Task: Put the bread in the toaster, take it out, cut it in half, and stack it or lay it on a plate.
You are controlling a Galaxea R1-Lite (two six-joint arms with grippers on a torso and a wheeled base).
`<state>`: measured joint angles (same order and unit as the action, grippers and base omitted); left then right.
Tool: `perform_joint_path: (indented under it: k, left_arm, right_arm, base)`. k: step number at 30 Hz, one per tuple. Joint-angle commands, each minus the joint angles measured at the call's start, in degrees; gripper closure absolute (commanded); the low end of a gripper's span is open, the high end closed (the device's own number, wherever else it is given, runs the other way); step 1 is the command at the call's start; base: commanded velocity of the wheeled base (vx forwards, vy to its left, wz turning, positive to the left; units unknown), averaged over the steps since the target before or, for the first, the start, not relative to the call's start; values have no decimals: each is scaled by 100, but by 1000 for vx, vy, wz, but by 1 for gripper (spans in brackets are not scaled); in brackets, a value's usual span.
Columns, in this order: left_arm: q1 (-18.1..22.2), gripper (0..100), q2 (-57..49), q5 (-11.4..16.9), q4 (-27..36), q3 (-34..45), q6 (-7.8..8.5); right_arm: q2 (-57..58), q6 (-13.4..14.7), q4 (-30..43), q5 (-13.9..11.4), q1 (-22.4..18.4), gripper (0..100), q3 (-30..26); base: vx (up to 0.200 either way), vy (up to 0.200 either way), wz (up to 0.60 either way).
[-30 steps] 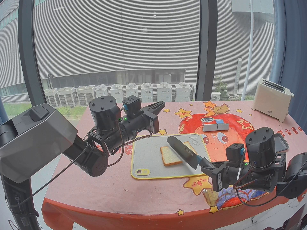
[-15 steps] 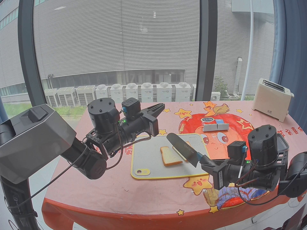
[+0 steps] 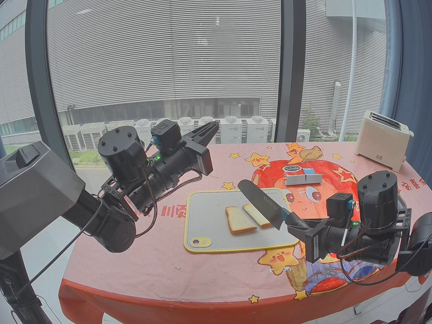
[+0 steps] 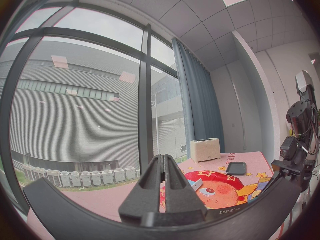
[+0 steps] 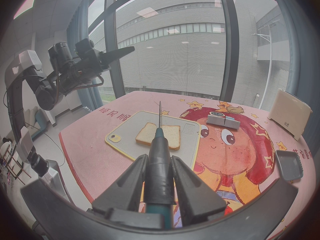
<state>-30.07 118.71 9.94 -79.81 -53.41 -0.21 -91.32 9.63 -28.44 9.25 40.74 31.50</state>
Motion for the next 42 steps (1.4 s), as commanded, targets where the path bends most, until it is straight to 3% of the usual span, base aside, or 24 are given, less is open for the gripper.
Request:
perform_joint_path:
  k: [1, 12, 15, 17, 19, 22, 27, 29, 36, 41, 42]
  left_arm:
    - [142, 100, -349, -159, -412, 753, 21]
    - [661, 100, -1263, -176, -491, 2106, 21]
    - [757, 100, -1702, -343, -597, 2862, 30]
    - [757, 100, -1702, -343, -597, 2862, 30]
    - [766, 100, -2001, -712, -632, 3381, 38]
    - [766, 100, -2353, -914, -623, 3715, 100]
    - [775, 100, -2792, -1275, -615, 4444, 372]
    - [775, 100, -2942, -1442, -623, 4734, 381]
    - [819, 100, -3381, -1512, -562, 5341, 328]
    - [1548, 100, -3882, -1433, -474, 5341, 320]
    - [1548, 100, -3882, -1433, -474, 5341, 320]
  right_arm:
    - [-53, 4, -4, -2, -31, 100, -30]
    - [-35, 4, -12, -20, -93, 100, -21]
    - [9, 4, -12, -11, -137, 100, -30]
    - [9, 4, -12, -11, -137, 100, -30]
    - [9, -5, -197, 33, -172, 100, -56]
    - [18, -14, -549, 42, -224, 100, -127]
    - [70, -93, -1102, 50, -295, 100, -417]
    - [106, -198, -1181, 50, -295, 100, -496]
    - [202, -225, -1190, 59, -330, 100, -469]
    - [290, -225, -1190, 50, -330, 100, -469]
    - [290, -225, -1190, 50, -330, 100, -469]
  base:
    - [0, 0, 0]
    - [0, 0, 0]
    - [0, 0, 0]
    - [0, 0, 0]
    - [0, 0, 0]
    - [0, 0, 0]
    - [0, 0, 0]
    - [0, 0, 0]
    - [0, 0, 0]
    - [0, 0, 0]
    - [0, 0, 0]
